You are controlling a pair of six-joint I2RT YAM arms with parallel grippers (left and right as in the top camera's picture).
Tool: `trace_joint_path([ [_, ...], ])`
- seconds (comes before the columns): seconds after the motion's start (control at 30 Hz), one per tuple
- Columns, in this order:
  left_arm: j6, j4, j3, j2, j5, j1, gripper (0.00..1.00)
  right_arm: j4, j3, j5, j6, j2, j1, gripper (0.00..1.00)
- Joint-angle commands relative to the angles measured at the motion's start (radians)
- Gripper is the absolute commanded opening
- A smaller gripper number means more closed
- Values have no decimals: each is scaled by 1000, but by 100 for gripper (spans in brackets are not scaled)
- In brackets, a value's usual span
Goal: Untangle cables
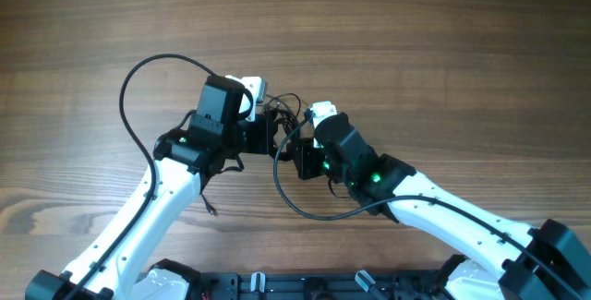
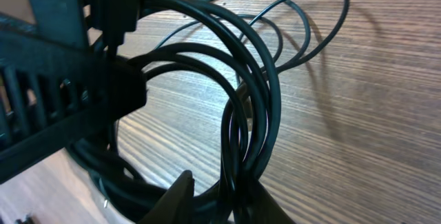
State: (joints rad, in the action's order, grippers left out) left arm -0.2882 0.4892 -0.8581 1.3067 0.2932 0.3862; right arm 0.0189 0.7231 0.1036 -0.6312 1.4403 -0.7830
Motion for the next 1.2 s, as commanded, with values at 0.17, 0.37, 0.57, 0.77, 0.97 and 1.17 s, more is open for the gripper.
trace_joint_path([
  [0.17, -16, -29, 5, -15, 156, 11, 4, -32, 3, -47, -53, 65, -8, 5],
  [0.37, -123, -8, 5, -15, -82, 8, 4, -2, 3, -5, -80, 21, 40, 4],
  [0.57, -401, 8, 5, -15, -347, -120, 4, 135, 3, 27, -111, -156, 240, 4],
  [0.77, -537, -29, 5, -15, -311, -229, 4, 185, 2, 16, -198, -163, 285, 5],
  [0.97, -406, -77, 5, -15, -212, -229, 4, 132, 2, 142, -34, -149, 285, 33],
  [1.17, -224, -101, 5, -15, -19, -204, 4, 0, 3, 253, 207, -135, 266, 55],
])
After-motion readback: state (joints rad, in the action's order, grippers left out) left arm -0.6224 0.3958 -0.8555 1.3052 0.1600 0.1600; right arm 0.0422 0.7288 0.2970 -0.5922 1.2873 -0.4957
